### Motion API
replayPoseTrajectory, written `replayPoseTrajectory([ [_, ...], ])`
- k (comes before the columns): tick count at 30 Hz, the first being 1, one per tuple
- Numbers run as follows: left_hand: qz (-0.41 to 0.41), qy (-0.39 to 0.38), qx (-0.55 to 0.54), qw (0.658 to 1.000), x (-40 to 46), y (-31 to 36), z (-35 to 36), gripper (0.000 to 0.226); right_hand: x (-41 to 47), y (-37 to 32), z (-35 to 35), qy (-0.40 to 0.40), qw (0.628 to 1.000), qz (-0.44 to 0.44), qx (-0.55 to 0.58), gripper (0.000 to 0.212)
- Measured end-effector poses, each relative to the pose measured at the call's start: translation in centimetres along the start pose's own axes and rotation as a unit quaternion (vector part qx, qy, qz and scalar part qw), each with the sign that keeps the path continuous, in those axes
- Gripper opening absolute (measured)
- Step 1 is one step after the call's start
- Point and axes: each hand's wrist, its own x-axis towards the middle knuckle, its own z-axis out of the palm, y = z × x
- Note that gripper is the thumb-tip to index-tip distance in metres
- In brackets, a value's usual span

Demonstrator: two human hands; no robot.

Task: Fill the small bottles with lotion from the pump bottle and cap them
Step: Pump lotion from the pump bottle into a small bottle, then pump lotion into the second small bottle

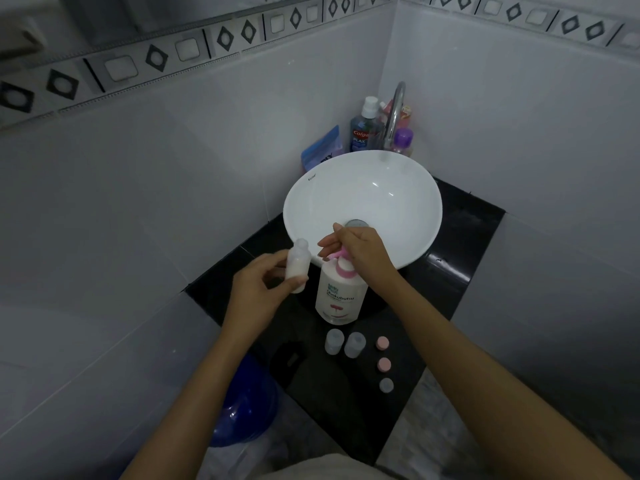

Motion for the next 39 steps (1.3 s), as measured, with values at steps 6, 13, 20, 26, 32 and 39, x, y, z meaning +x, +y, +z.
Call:
replayPoseTrajectory([
  [6, -0.107, -0.093, 0.033, 0.989, -1.7, -4.5, 2.1, 0.040, 0.2, 0.1, 0.0, -0.001, 1.000, 0.008, 0.014, 0.039],
  [13, -0.151, -0.162, 0.088, 0.971, -3.2, -8.7, 4.8, 0.039, 0.1, 0.0, 0.1, -0.005, 0.999, 0.013, 0.036, 0.040],
  [20, -0.163, -0.193, 0.106, 0.962, -4.0, -10.8, 5.4, 0.033, 0.1, 0.1, 0.1, -0.002, 1.000, 0.004, 0.026, 0.040],
  [26, -0.036, -0.173, 0.215, 0.960, -3.5, -9.8, 5.8, 0.069, 0.1, 0.0, 0.1, -0.006, 1.000, 0.006, 0.014, 0.041],
  [32, 0.062, -0.196, 0.314, 0.927, -2.8, -8.6, 7.5, 0.059, -0.2, -0.5, 0.1, -0.008, 0.999, 0.014, 0.032, 0.040],
  [39, 0.068, -0.210, 0.320, 0.921, -2.9, -8.2, 7.9, 0.035, -0.4, -0.6, 0.1, -0.008, 1.000, 0.012, 0.024, 0.040],
])
